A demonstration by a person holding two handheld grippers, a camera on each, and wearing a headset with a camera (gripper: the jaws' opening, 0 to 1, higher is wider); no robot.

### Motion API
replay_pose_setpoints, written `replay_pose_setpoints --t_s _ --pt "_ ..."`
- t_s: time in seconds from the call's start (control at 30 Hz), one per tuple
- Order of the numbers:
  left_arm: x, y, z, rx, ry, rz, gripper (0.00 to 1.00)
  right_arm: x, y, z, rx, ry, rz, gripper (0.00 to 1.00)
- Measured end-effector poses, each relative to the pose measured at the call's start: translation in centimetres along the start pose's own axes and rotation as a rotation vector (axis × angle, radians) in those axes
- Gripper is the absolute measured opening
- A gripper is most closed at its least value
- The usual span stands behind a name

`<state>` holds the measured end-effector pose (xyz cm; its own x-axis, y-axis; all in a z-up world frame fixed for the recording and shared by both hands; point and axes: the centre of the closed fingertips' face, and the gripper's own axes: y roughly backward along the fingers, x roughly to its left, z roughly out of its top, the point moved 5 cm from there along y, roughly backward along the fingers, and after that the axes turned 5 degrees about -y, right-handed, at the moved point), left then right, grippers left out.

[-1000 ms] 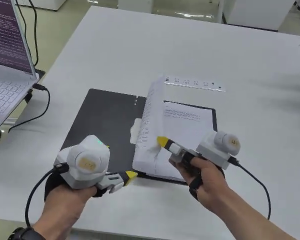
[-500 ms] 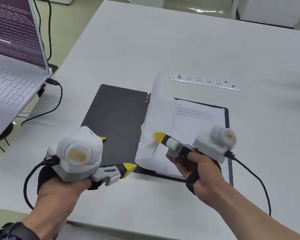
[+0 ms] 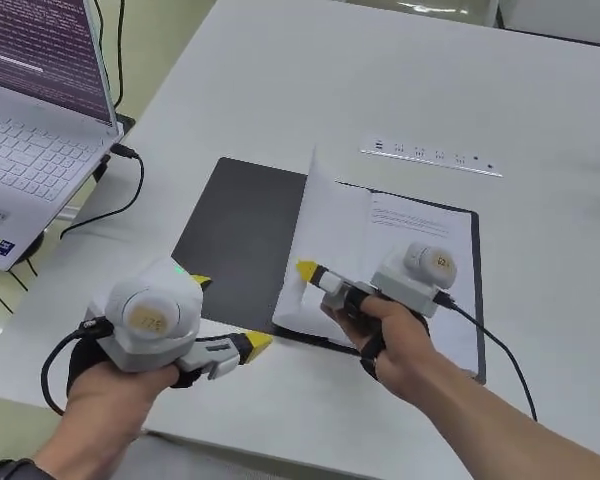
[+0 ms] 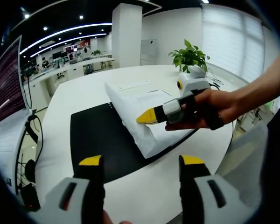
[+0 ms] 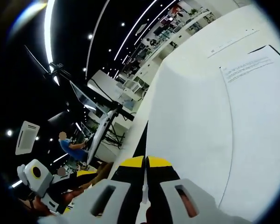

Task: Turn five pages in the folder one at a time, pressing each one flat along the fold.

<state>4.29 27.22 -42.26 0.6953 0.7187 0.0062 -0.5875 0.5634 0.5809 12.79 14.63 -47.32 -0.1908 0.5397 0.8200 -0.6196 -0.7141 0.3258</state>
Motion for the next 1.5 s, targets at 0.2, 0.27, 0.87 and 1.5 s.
replay_pose_setpoints --t_s 0.2,0.27,0.87,1.5 --pt "0.1 0.4 -0.2 0.013 -0.015 0.005 0.64 -0.2 -1.4 -0.9 0.028 0.002 -0.019 0.0" --pt "0.0 0.4 -0.4 0.015 -0.011 0.001 0.64 -0.3 -1.8 -1.2 0.033 -0.012 -0.019 0.0" --pt "0.7 0.9 -0.9 0.03 0.006 0.02 0.63 -1.9 -4.5 -3.3 0.089 -0.026 -0.076 0.02" --pt "1.3 0.9 -1.2 0.044 0.013 0.037 0.63 -1.7 -4.1 -4.0 0.134 -0.014 -0.058 0.27"
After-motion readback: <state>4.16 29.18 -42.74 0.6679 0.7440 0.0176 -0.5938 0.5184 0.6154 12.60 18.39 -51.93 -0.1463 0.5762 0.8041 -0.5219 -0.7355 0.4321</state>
